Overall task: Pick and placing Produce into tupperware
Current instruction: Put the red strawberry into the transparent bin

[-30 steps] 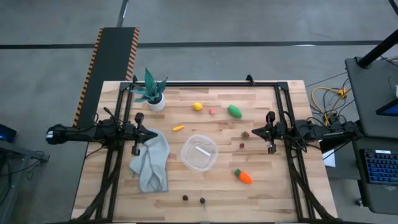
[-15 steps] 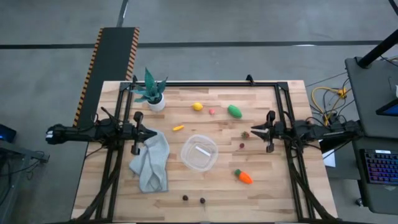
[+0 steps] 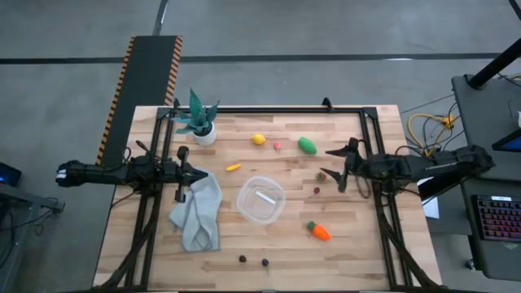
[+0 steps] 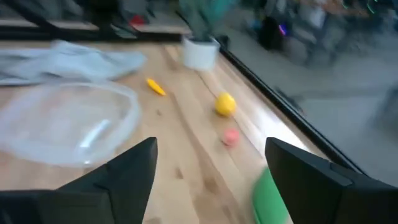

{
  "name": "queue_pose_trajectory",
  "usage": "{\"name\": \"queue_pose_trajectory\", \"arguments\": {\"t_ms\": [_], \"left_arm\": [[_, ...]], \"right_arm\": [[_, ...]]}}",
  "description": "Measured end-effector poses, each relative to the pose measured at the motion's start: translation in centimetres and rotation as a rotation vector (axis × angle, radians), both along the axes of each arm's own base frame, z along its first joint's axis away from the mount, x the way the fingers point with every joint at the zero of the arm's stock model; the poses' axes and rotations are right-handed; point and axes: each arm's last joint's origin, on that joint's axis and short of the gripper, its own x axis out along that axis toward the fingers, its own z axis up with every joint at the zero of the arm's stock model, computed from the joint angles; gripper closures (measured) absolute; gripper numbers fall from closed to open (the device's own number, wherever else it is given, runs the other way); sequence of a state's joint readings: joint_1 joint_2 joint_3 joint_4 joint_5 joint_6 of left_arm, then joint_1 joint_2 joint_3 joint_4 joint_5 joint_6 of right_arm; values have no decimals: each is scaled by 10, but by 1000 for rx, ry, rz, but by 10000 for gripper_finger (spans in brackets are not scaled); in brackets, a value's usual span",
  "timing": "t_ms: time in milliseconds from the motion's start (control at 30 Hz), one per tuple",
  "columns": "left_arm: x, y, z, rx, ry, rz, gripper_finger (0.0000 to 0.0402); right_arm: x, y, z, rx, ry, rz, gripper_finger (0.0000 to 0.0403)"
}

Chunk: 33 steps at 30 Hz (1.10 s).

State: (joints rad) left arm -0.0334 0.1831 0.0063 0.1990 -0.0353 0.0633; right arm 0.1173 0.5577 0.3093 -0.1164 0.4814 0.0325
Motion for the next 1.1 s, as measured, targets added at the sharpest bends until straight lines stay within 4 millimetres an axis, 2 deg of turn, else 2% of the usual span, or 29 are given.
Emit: {"name": "queue_pose_trajectory", "arguments": {"t_ms": [167, 367, 533, 733, 1100], "left_arm": [[0, 0, 4, 0, -38, 0, 401], [0, 0, 3, -3, -34, 0, 402], [0, 0, 3, -3, -34, 0, 401], [0, 0, 4, 2, -36, 1, 402], [1, 0, 3, 3, -29, 0, 402]], "right_arm": [[18, 2, 8, 41, 235, -54, 127], [41, 4, -1, 15, 432, -64, 147], [51, 6, -14, 1, 549, -70, 156], [58, 6, -30, 30, 620, -104, 157], [65, 7, -47, 85, 665, -166, 161]]}}
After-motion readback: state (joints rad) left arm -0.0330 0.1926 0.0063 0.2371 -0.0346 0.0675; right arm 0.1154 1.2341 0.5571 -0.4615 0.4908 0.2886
